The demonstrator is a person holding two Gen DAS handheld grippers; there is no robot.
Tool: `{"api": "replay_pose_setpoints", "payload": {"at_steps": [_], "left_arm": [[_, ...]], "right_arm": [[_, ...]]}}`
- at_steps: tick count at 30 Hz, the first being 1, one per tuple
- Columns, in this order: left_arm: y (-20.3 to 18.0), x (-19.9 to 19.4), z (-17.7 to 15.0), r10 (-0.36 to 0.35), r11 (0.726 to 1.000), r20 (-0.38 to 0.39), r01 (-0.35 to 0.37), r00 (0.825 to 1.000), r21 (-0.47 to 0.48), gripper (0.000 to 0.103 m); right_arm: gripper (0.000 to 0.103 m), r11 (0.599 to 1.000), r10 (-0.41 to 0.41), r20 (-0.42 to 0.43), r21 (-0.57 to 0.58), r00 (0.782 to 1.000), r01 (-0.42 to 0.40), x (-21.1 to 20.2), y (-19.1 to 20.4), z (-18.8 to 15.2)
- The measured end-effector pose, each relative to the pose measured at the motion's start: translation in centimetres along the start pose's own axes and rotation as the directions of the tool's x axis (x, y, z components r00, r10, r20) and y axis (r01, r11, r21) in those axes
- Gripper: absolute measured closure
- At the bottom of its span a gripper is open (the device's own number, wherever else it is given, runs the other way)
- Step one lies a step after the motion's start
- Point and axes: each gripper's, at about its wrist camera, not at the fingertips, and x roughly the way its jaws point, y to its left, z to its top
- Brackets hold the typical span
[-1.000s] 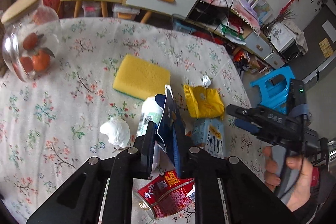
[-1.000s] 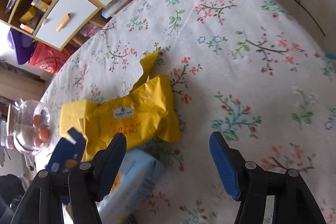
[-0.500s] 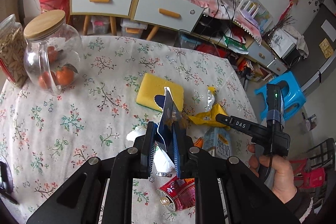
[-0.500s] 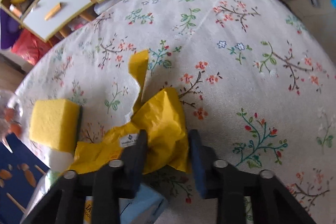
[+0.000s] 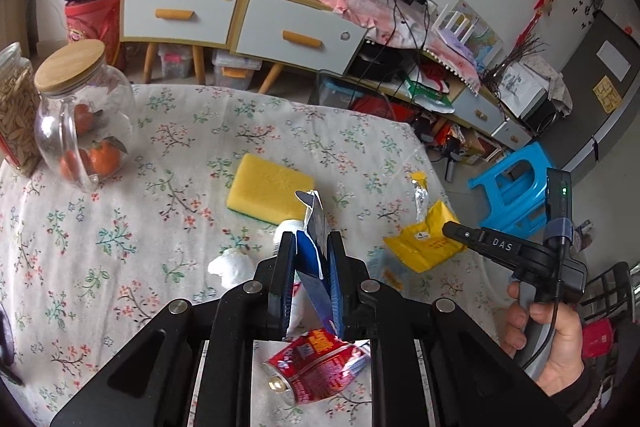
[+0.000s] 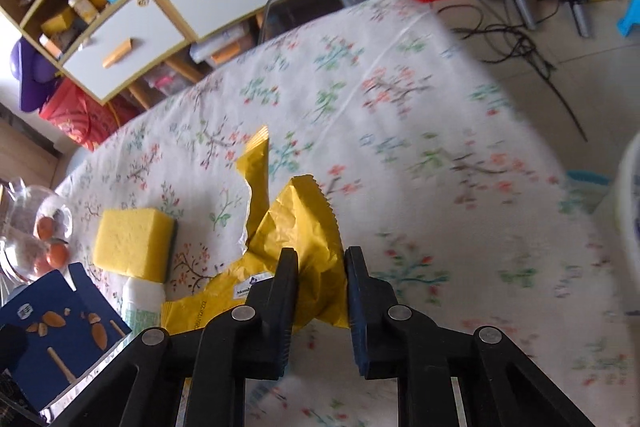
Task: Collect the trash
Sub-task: 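Carry the yellow wrapper to the bin and open the right tool while the left tool carries the blue packet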
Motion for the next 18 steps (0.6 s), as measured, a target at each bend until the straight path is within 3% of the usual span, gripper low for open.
{"api": "replay_pose_setpoints", "payload": {"at_steps": [9, 18], "left_arm": [[-3.6, 0.9, -0.1, -0.049, 0.998, 0.010, 0.049, 0.999, 0.029, 0.087], [-7.5, 2.8, -0.9, -0.103, 0.993, -0.033, 0.105, 0.994, 0.054, 0.087]], "right_arm": [[0.082, 0.997, -0.050, 0.042, 0.063, 0.998, 0.047, -4.6, -5.9, 0.7], [0.081, 0.972, -0.130, 0.067, 0.206, 0.989, 0.114, -9.0, -15.7, 0.6]]}}
